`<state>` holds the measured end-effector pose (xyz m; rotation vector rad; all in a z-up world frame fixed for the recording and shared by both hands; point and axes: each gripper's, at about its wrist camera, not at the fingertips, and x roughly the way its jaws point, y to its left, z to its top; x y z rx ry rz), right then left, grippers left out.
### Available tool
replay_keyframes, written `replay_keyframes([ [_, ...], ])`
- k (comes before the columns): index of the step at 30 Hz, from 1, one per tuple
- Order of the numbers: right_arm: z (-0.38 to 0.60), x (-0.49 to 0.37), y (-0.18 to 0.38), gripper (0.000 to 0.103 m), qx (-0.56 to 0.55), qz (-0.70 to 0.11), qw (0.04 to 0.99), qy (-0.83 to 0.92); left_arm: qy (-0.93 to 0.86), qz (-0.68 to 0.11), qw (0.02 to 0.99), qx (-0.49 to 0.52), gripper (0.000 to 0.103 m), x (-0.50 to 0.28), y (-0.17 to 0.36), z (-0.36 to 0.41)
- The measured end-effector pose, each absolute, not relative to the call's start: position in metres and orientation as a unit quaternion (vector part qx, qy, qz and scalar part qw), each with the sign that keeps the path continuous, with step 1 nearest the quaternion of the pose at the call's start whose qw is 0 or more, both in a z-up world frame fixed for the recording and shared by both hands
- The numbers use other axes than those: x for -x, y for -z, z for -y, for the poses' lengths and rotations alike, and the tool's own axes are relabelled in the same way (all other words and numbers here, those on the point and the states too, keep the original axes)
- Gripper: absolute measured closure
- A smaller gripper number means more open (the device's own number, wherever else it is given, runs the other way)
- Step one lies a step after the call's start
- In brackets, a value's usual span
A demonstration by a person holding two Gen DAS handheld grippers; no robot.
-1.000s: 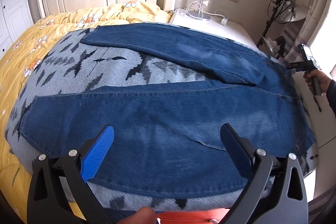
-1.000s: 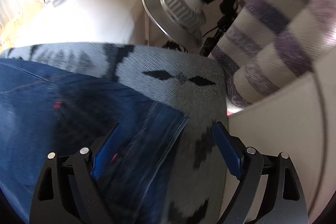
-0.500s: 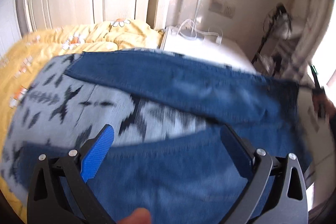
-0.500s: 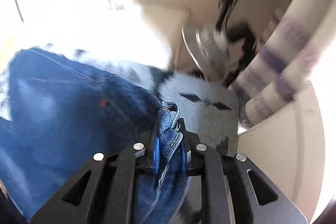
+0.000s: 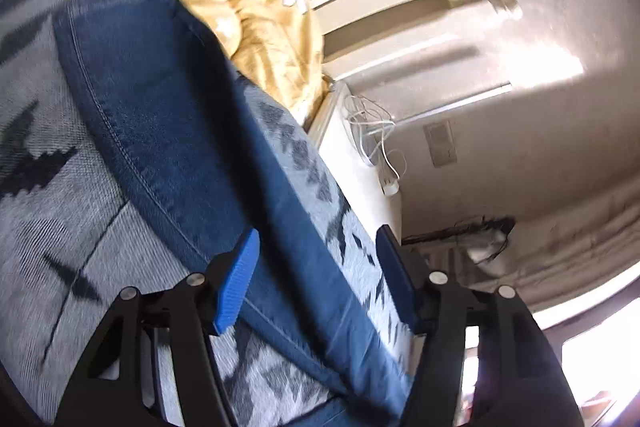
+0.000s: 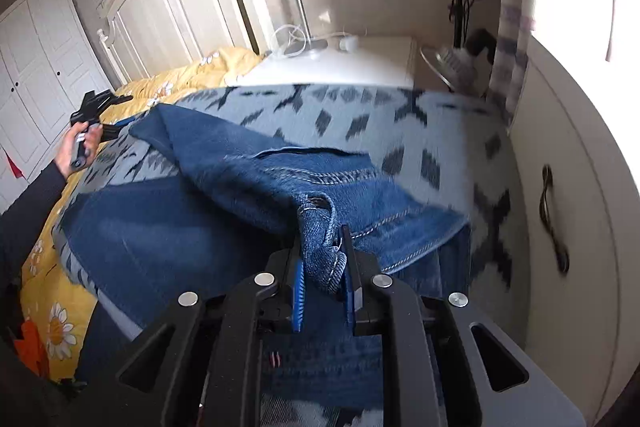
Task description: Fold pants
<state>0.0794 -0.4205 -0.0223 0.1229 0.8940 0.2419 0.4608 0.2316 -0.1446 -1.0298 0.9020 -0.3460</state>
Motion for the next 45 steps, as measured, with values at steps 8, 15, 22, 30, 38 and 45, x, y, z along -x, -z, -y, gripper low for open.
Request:
replay_keyframes([
  [8, 0.427, -0.08, 0.024, 0.087, -0.073, -0.426, 0.896, -0.105, 0.075, -0.431, 0.759, 0.483, 0.062, -0.51, 0.188, -0.261],
  [15, 0.432, -0.092, 0.018, 0.087, -0.073, -0.424, 0.897, -0.103, 0.074, -0.442, 0.737, 0.506, 0.07, -0.55, 0.214, -0.256],
  [22, 0.444, -0.091, 0.011, 0.087, -0.039, -0.438, 0.893, -0.101, 0.088, -0.429, 0.772, 0.461, 0.101, -0.509, 0.153, -0.261],
  [30, 0.463, -0.061, 0.026, 0.087, -0.018, -0.502, 0.859, -0.095, 0.078, -0.426, 0.806, 0.403, 0.101, -0.279, 0.082, -0.291],
  [38, 0.481, -0.032, 0.093, 0.053, -0.071, -0.576, 0.814, 0.009, 0.044, -0.445, 0.782, 0.434, 0.101, -0.141, 0.175, -0.302],
  [45, 0.493, 0.035, 0.087, 0.042, -0.293, -0.484, 0.823, 0.05, 0.058, -0.429, 0.778, 0.455, 0.1, -0.133, 0.184, -0.304],
])
